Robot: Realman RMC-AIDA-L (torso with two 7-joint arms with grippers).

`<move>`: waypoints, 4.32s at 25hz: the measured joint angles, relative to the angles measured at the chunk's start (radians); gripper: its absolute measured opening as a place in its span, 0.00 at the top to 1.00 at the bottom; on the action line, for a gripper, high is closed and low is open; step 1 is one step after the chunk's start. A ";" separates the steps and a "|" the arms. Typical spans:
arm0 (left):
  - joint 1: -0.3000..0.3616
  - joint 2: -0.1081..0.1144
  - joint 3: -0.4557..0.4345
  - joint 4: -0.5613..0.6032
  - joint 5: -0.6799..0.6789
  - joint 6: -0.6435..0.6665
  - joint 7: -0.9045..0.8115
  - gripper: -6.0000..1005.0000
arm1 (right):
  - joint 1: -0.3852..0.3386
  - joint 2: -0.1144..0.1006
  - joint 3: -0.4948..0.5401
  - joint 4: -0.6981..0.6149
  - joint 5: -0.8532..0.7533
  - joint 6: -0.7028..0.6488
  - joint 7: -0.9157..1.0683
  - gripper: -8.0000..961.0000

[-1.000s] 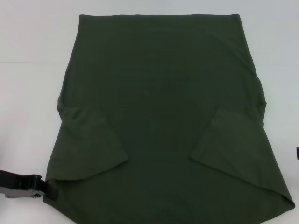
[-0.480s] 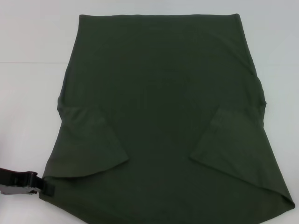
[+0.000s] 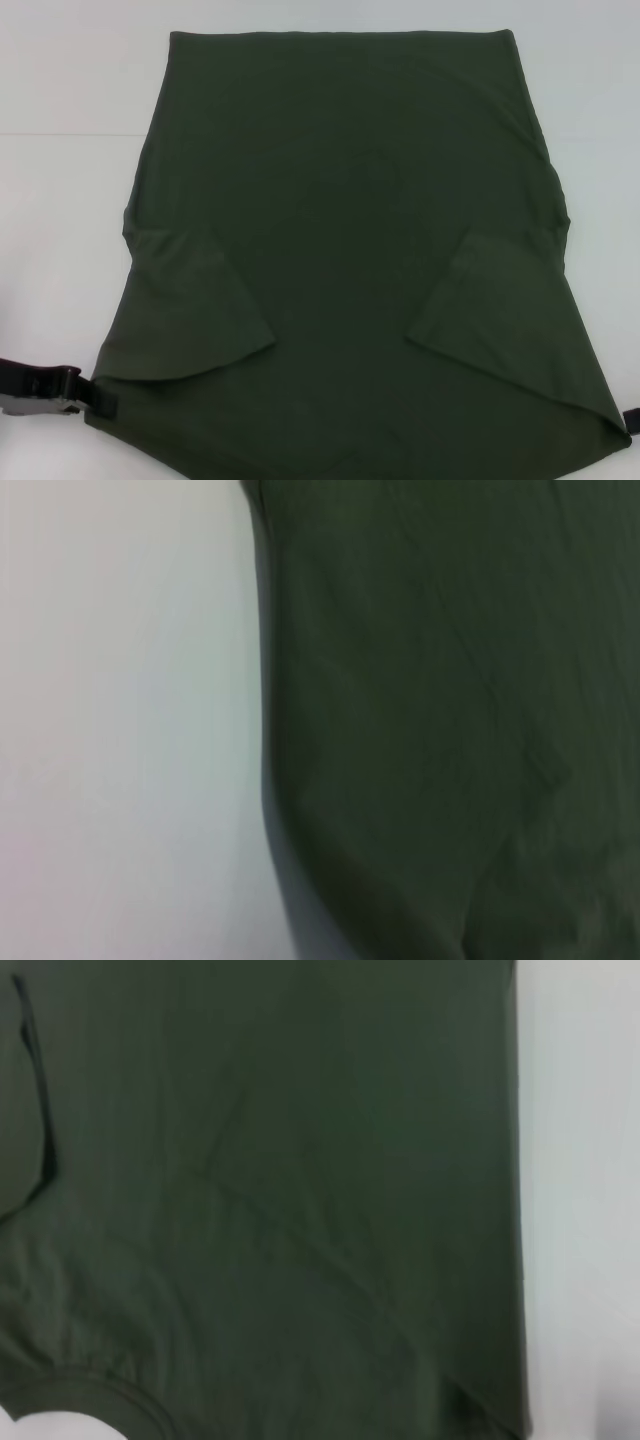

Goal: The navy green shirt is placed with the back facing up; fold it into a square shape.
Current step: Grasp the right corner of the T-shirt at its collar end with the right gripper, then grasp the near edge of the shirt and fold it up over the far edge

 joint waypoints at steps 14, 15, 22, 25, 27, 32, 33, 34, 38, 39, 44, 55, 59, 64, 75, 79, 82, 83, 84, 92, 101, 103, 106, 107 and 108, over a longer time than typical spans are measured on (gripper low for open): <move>-0.005 -0.002 0.000 -0.004 -0.001 0.002 0.000 0.96 | 0.025 0.026 -0.061 0.031 -0.005 0.058 -0.022 0.11; -0.005 -0.002 0.000 -0.004 -0.001 0.002 0.000 0.96 | 0.026 0.027 -0.066 0.031 -0.005 0.061 -0.022 0.11; -0.006 -0.002 0.000 -0.006 -0.002 0.002 0.000 0.96 | 0.027 0.028 -0.074 0.028 -0.005 0.075 -0.022 0.12; -0.006 -0.002 0.000 -0.006 -0.002 0.002 0.000 0.96 | 0.028 0.028 -0.078 0.027 -0.005 0.077 -0.022 0.12; -0.006 -0.002 0.000 -0.006 -0.002 0.002 0.000 0.96 | 0.028 0.028 -0.083 0.028 -0.005 0.081 -0.022 0.12; -0.006 -0.003 0.000 -0.007 -0.002 0.001 0.000 0.96 | 0.028 0.031 -0.093 0.029 -0.005 0.091 -0.023 0.12; -0.006 -0.003 0.000 -0.007 -0.002 0.001 0.000 0.96 | 0.028 0.032 -0.096 0.029 -0.005 0.092 -0.023 0.12; -0.006 -0.003 0.000 -0.007 -0.002 0.001 0.000 0.96 | 0.028 0.032 -0.099 0.029 -0.005 0.093 -0.023 0.12; -0.006 -0.004 0.000 -0.008 -0.002 0.001 0.000 0.96 | 0.030 0.039 -0.105 0.029 -0.005 0.096 -0.023 0.12; -0.006 -0.004 0.000 -0.008 -0.002 0.002 0.000 0.96 | 0.031 0.040 -0.107 0.029 -0.005 0.096 -0.023 0.12; -0.006 -0.004 0.000 -0.008 -0.002 0.004 0.000 0.96 | 0.035 0.042 -0.116 0.029 -0.005 0.097 -0.023 0.13; -0.006 -0.004 0.000 -0.008 -0.002 0.004 0.000 0.96 | 0.042 0.054 -0.124 0.031 -0.005 0.101 -0.023 0.13; -0.006 -0.004 0.000 -0.008 -0.002 0.004 0.000 0.96 | 0.049 0.057 -0.124 0.034 -0.003 0.100 -0.026 0.13; -0.006 -0.004 0.000 -0.008 -0.002 0.005 0.000 0.96 | 0.067 0.061 -0.124 0.056 0.001 0.098 -0.033 0.13; -0.007 -0.004 0.000 -0.007 -0.008 0.005 0.000 0.96 | 0.093 0.069 -0.124 0.081 0.003 0.094 -0.046 0.14; -0.007 -0.003 0.000 -0.007 -0.014 0.005 0.000 0.96 | 0.098 0.071 -0.124 0.081 0.001 0.099 -0.046 0.14; -0.008 -0.002 0.000 -0.008 -0.014 0.005 0.000 0.96 | 0.101 0.078 -0.130 0.081 -0.003 0.100 -0.049 0.20; -0.008 -0.002 0.000 -0.008 -0.014 0.005 0.000 0.96 | 0.103 0.080 -0.137 0.082 -0.003 0.101 -0.053 0.23; -0.008 -0.002 0.000 -0.008 -0.015 0.005 0.000 0.96 | 0.104 0.082 -0.145 0.081 -0.003 0.102 -0.056 0.26; -0.008 -0.001 0.000 -0.008 -0.018 0.004 0.000 0.96 | 0.110 0.089 -0.198 0.081 -0.004 0.113 -0.060 0.60; -0.008 -0.001 0.000 -0.008 -0.019 0.002 0.000 0.96 | 0.111 0.090 -0.198 0.081 -0.004 0.113 -0.059 0.80; -0.008 0.000 0.000 -0.008 -0.024 0.002 0.000 0.96 | 0.110 0.088 -0.195 0.082 -0.004 0.113 -0.060 0.85; -0.008 0.001 0.000 -0.008 -0.029 0.005 0.000 0.96 | 0.108 0.083 -0.192 0.082 -0.003 0.111 -0.064 0.92; -0.008 0.001 0.000 -0.007 -0.029 0.007 0.000 0.96 | 0.106 0.080 -0.192 0.081 -0.002 0.108 -0.066 0.94; -0.008 0.001 0.000 -0.007 -0.029 0.010 0.000 0.96 | 0.105 0.078 -0.191 0.081 0.000 0.105 -0.072 0.97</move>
